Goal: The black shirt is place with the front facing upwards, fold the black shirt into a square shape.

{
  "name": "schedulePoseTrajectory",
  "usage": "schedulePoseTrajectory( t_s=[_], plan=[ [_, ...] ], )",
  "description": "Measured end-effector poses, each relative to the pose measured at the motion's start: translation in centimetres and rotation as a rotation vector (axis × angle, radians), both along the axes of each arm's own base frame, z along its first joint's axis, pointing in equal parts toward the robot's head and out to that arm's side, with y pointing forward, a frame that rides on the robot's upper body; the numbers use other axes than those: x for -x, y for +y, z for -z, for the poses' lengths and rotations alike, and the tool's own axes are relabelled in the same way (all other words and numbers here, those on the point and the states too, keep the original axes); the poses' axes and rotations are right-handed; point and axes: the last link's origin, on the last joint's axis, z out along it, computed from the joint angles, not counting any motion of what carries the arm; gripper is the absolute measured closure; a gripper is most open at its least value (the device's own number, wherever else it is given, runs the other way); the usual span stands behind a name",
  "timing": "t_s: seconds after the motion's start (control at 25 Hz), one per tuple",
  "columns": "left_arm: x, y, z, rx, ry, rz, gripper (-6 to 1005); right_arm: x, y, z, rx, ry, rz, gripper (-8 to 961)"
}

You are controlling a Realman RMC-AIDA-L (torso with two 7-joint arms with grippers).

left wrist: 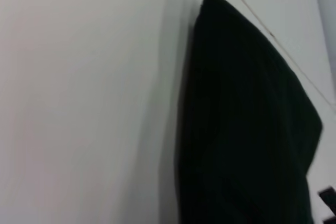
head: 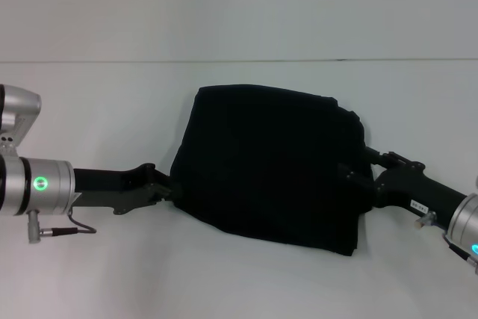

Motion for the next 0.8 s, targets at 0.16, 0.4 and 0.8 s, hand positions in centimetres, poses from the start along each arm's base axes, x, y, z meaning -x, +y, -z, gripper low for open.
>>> schedulePoseTrajectory(
  t_s=[0.16,0.4,0.8],
  plan=[
    [-0.1,-0.7,-0.3,0.011,-0.044,0.032,951,-0.6,0.0,-0.6,-0.006,0.018,0.041,204],
    [0.4,-2.5,0.1,0.036,-0.095,0.048,952,-1.0,0.1,-1.1,0.012,0.075,0.113,205],
    [0.4,-4.7,1.7,0.053,-0.152,0.071,952,1.2,2.8,-0.6,0.056,0.052,0.099,204]
  ],
)
